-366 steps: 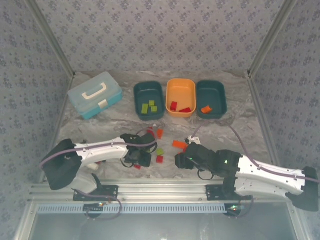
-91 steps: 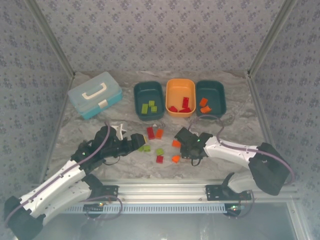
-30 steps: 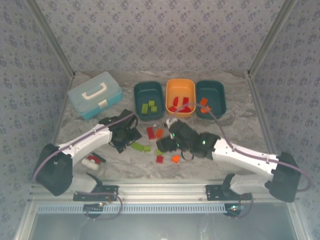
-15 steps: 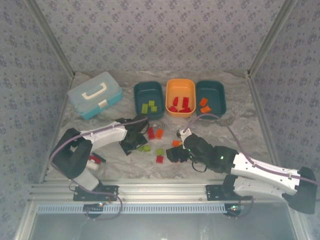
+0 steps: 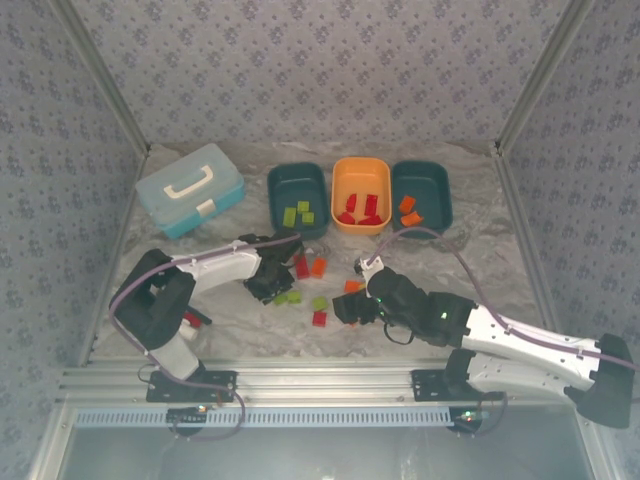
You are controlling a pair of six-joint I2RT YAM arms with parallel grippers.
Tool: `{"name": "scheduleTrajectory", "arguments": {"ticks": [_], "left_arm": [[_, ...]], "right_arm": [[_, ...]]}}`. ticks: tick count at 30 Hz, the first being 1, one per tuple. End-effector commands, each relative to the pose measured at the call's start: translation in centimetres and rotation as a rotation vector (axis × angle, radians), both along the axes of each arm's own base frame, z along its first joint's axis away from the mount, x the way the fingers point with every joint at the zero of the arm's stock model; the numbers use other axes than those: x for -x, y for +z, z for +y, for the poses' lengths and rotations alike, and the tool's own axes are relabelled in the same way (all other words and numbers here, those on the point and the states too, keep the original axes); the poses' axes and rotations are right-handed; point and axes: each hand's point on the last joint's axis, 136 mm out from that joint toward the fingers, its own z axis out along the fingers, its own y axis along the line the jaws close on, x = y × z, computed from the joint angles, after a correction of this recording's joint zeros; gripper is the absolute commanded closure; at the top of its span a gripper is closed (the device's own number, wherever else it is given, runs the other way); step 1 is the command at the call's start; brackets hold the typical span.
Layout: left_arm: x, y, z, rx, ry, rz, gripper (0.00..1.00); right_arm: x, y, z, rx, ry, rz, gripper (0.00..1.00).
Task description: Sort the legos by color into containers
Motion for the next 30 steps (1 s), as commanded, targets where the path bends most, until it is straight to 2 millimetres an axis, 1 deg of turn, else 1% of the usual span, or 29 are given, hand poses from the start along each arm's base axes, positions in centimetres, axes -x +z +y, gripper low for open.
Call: {"name": "scheduleTrajectory", "arguments": {"ticks": [1,2,3,5,6,8,9,10,11,13,14,15,17,18,20,22,23,25,27,30], "left_arm": [[0.6,0.5,1.8,-0.038,0.544,0.020,0.74],[0.4,1.1,1.9,-0.040,0.528,0.003,0.75],[-0.3,2.1,1.9,-0.040,0.494,-0.028,0.80],[-1.6,5.2,2.0,-0.067,0.418,-0.102,0.80],[-2.5,6.9,1.9,-0.074,0.374,-0.146,0.80],[-4.7,10.0,1.3,-0.061,0.295,-0.227,0.79],[-6.2,11.4,0.9,-0.041,0.254,-0.270,0.79],[-7.8,12.4,0.1,-0.018,0.184,-0.301,0.79],[-8.9,13.1,0.0,-0.009,0.164,-0.300,0.79],[-11.7,13.8,-0.4,0.007,0.112,-0.287,0.79],[-12.9,14.0,-0.6,0.008,0.086,-0.282,0.78],[-14.3,14.2,-0.7,0.000,0.063,-0.286,0.78],[-16.8,14.0,-0.9,-0.022,0.020,-0.286,0.77],[-18.1,13.8,-1.4,-0.017,-0.009,-0.285,0.77],[-20.4,13.2,-2.0,-0.010,-0.043,-0.268,0.77],[-22.0,12.3,-2.3,-0.033,-0.062,-0.235,0.78],[-22.6,11.8,-2.4,-0.046,-0.069,-0.224,0.78],[-23.9,10.9,-2.4,-0.067,-0.074,-0.211,0.78],[-25.4,10.1,-2.5,-0.065,-0.073,-0.229,0.77],[-27.1,8.7,-2.5,-0.054,-0.078,-0.252,0.76]], "right_arm": [[-0.3,-0.2,-1.0,0.016,-0.049,0.002,0.26],[-0.3,-0.3,-1.1,0.019,-0.057,0.005,0.26],[-0.5,-0.3,-1.3,0.023,-0.069,0.005,0.26],[-0.9,-0.7,-1.9,0.044,-0.103,0.013,0.26],[-1.2,-1.1,-2.4,0.054,-0.136,0.027,0.26],[-1.8,-1.2,-3.0,0.061,-0.177,0.034,0.27],[-2.1,-1.1,-3.2,0.060,-0.196,0.034,0.27],[-2.5,-0.9,-3.2,0.054,-0.212,0.032,0.27],[-2.9,-0.6,-3.3,0.046,-0.226,0.033,0.27],[-3.9,0.5,-2.5,0.005,-0.223,0.027,0.27],[-4.5,1.0,-2.3,-0.009,-0.228,0.016,0.27],[-5.2,1.9,-1.7,-0.042,-0.225,-0.004,0.26],[-6.8,3.6,-1.1,-0.113,-0.240,-0.043,0.25],[-7.9,4.4,-1.0,-0.144,-0.262,-0.058,0.24],[-10.0,5.0,-1.2,-0.167,-0.311,-0.060,0.23],[-12.1,4.7,-1.6,-0.133,-0.373,-0.029,0.24],[-12.8,4.8,-1.6,-0.119,-0.384,-0.019,0.24],[-13.5,4.8,-0.7,-0.103,-0.365,-0.009,0.25],[-13.6,5.0,-0.1,-0.115,-0.343,-0.007,0.25],[-13.4,4.1,-0.4,-0.103,-0.357,0.015,0.25]]}}
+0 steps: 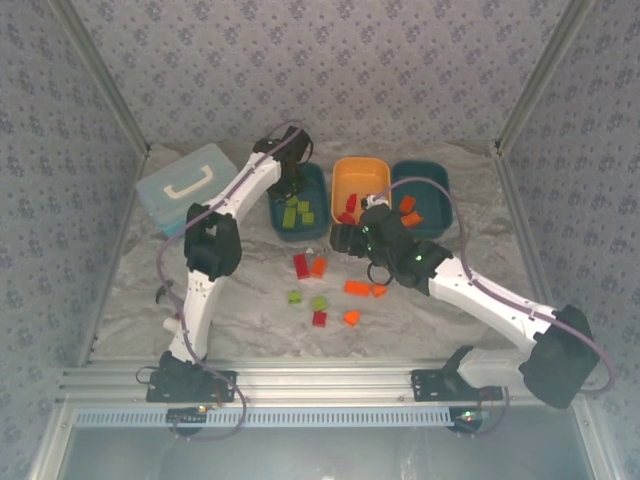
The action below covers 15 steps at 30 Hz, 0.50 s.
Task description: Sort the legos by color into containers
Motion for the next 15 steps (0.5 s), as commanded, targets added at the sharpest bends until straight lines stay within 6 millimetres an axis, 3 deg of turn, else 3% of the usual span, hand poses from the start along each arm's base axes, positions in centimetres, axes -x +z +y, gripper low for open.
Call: {"name": "scheduleTrajectory", "arguments": {"ticks": [1,6,15], "left_arm": [[-0.8,0.4,0.9,-0.010,-0.025,0.003,0.76],[-1.5,-2.5,0.5,0.007,-0.060,0.040,0.70],[-2.3,-2.5,-0.4,0.049,-0.099,0.013,0.59]], "right_arm": [[0.2,-0.2,-0.1,-0.004,-0.009,0.023,0.25],[1.2,-3.0,-2.7,0.057,-0.110,0.097,0.24],[4.3,-6.0,-5.1,0.080,-0.138,0.171,0.25]]}}
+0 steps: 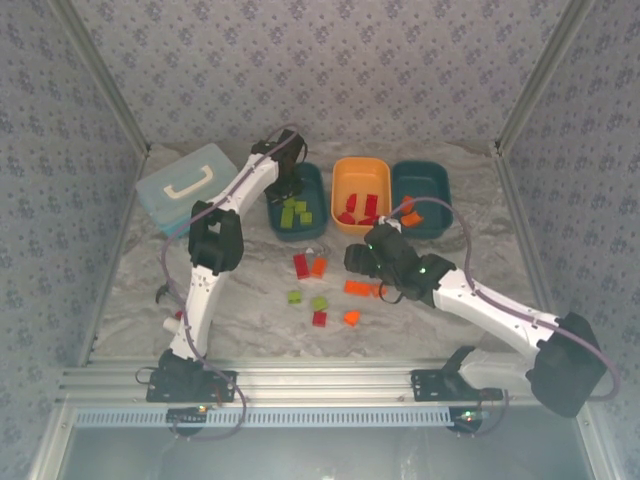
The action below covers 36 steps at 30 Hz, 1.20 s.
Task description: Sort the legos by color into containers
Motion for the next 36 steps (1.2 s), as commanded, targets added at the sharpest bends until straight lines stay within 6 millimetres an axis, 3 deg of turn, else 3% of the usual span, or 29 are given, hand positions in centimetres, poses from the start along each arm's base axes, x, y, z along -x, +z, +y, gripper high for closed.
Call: {"name": "scheduleTrajectory", "arguments": {"ticks": [1,8,12,14,18,20,21,24,30,33,36], "left_arm": [[-0.6,0.8,-0.8,0.033,-0.037,-0.025,0.58],[-0.8,5.2,-1.6,0.081,-0.049,-0.103,0.41],[-0.1,9.8,-1.4,0.094,-0.049,-0.172,0.39],[0.9,12.6,-1.3,0.097,-0.057,-0.216,0.36],[4.9,18.2,-2.1,0.162,-0.152,-0.319,0.25],[8.0,19.4,-2.8,0.211,-0.222,-0.376,0.15],[9.6,20.2,-3.0,0.246,-0.251,-0.422,0.04],[14.6,20.3,-2.4,0.305,-0.294,-0.500,0.01],[23.2,16.8,-0.5,0.344,-0.338,-0.500,0.01],[25.8,15.0,0.8,0.369,-0.316,-0.478,0.01],[27.1,14.1,1.7,0.382,-0.303,-0.468,0.01]], "right_arm": [[1.2,-0.1,-1.5,0.002,-0.049,0.013,0.25],[2.4,0.1,-2.8,0.022,-0.060,0.014,0.25],[3.0,-0.2,-3.7,0.051,-0.072,0.022,0.25],[3.4,-1.3,-4.9,0.081,-0.112,0.059,0.25],[4.6,-4.5,-8.4,0.166,-0.268,0.231,0.28],[4.2,-5.5,-8.1,0.139,-0.275,0.271,0.28],[3.8,-5.7,-7.8,0.128,-0.282,0.280,0.28],[2.8,-6.4,-7.2,0.114,-0.340,0.323,0.29],[1.4,-8.4,-5.2,-0.010,-0.515,0.414,0.32],[1.7,-9.7,-5.1,-0.036,-0.600,0.457,0.34],[1.5,-10.6,-4.1,-0.074,-0.625,0.481,0.35]]}}
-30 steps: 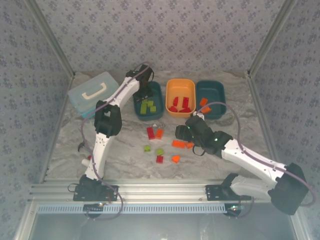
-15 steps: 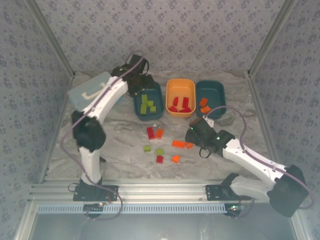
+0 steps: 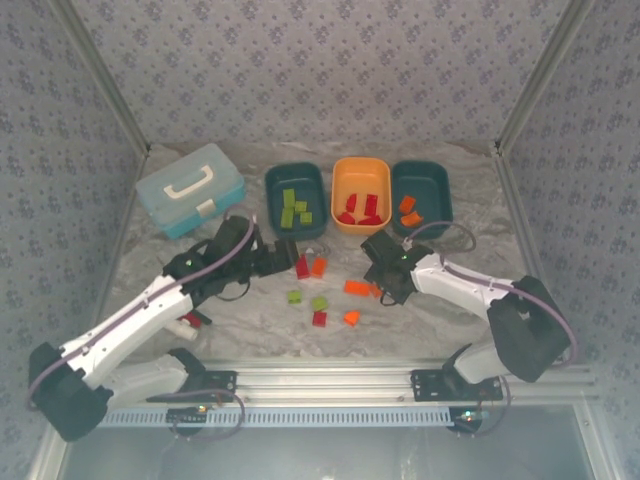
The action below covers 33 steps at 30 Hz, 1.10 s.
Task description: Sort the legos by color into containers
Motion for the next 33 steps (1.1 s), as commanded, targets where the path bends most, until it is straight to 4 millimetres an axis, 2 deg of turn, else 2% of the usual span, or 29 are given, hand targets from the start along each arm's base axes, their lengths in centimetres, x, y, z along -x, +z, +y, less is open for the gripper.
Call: {"name": "scheduleTrajectory", "arguments": {"ticks": [1,7,12,16,17,20,21,25,27,29,31,33], "left_arm": [[0.2,2.0,0.2,0.084,0.029,-0.058,0.01],[0.6,2.8,0.0,0.096,0.005,-0.077,0.01],[1.1,3.4,-0.7,0.143,-0.046,-0.124,0.01],[1.7,3.4,-0.7,0.165,-0.061,-0.129,0.01],[1.8,3.4,-0.6,0.164,-0.060,-0.128,0.01],[2.0,3.4,-0.3,0.162,-0.061,-0.131,0.01],[2.0,3.4,-0.3,0.160,-0.060,-0.134,0.01],[1.9,3.4,-0.6,0.170,-0.064,-0.132,0.01],[1.7,3.7,-1.2,0.193,-0.077,-0.132,0.01],[1.2,4.3,-2.4,0.233,-0.095,-0.137,0.01],[0.5,5.3,-4.1,0.274,-0.135,-0.148,0.01],[-0.6,6.0,-5.8,0.309,-0.168,-0.146,0.01]], "right_arm": [[-0.2,-0.5,1.0,-0.064,-0.136,0.023,0.35],[0.4,-1.7,1.2,-0.086,-0.235,0.062,0.36],[0.5,-2.3,0.9,-0.060,-0.269,0.083,0.50],[0.6,-3.1,1.3,-0.070,-0.272,0.110,0.51],[0.7,-3.1,1.4,-0.070,-0.274,0.112,0.53],[0.7,-2.9,1.1,-0.056,-0.282,0.094,0.69],[0.6,-2.4,1.0,-0.051,-0.277,0.077,0.74],[-0.1,0.1,0.5,-0.006,-0.235,0.011,0.77],[-0.6,2.3,-0.2,0.034,-0.211,-0.038,0.77],[-2.0,5.4,-1.4,0.087,-0.167,-0.120,0.77],[-3.9,8.6,-2.8,0.147,-0.124,-0.191,0.76],[-5.9,10.8,-4.3,0.196,-0.097,-0.217,0.76]]}}
